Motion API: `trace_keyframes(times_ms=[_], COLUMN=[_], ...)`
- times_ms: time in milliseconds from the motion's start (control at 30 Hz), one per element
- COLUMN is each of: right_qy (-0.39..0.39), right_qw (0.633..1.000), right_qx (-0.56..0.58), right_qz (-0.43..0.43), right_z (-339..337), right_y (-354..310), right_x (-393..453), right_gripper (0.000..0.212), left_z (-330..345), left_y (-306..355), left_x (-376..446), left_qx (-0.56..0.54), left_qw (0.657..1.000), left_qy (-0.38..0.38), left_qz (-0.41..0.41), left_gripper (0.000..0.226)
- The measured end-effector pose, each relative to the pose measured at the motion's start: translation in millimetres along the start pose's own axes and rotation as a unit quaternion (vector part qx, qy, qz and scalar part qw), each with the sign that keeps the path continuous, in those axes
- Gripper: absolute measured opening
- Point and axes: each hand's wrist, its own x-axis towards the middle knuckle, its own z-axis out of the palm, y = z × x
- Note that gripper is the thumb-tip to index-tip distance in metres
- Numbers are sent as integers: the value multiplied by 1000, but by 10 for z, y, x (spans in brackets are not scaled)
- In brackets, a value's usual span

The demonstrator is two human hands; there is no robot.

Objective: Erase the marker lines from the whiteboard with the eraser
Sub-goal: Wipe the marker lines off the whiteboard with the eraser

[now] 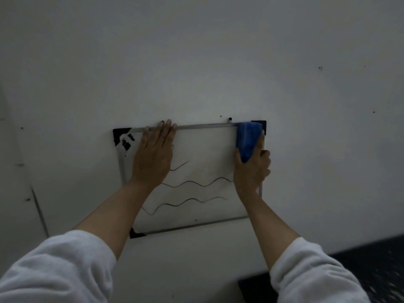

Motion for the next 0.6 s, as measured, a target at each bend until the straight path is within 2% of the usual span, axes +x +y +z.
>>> trace_keyframes(times_ms=[33,67,100,133,167,200,233,267,300,367,400,433,467,500,533,600], right_qy=[8,5,-5,-13,-10,-10,-7,3,16,20,20,16,6,-4,-7,-15], right_qw=[1000,998,988,964,924,885,866,872,901,969,984,987,980,958,916,811], right_qx=[0,-15,-37,-69,-103,-129,-145,-148,-136,-69,-38,-21,-20,-41,-76,-148], right_qz=[-12,-62,-149,-257,-369,-446,-478,-467,-413,-237,-173,-159,-200,-285,-393,-566], right_z=[22,46,67,81,96,88,74,68,61,74,104,141,179,215,240,226], right_y=[-48,-68,-51,-3,65,108,131,124,90,-62,-139,-199,-222,-205,-156,-87], right_x=[-58,-129,-207,-275,-295,-255,-191,-138,-116,-172,-233,-313,-395,-470,-528,-459], right_gripper=[83,84,83,81,79,78,77,77,78,83,85,85,84,82,81,84], left_z=[-14,-25,-36,-47,-57,-71,-82,-92,-101,-110,-110,-107,-103,-97,-90,-72], left_y=[-47,-102,-156,-207,-252,-290,-319,-349,-375,-427,-439,-443,-434,-413,-393,-367], left_x=[-31,-64,-100,-132,-162,-187,-206,-224,-242,-281,-294,-306,-311,-311,-311,-312], left_qx=[5,12,19,27,35,40,41,39,39,45,46,46,44,40,34,26], left_qw=[1000,1000,1000,999,999,998,998,998,998,997,997,997,997,997,997,997], left_qy=[1,-1,-7,-13,-17,-19,-19,-17,-15,-14,-12,-11,-10,-8,-6,-1], left_qz=[-6,-13,-19,-25,-31,-38,-46,-52,-56,-58,-58,-59,-62,-66,-71,-77], left_gripper=[50,50,51,51,51,51,50,50,50,50,50,50,50,50,50,49])
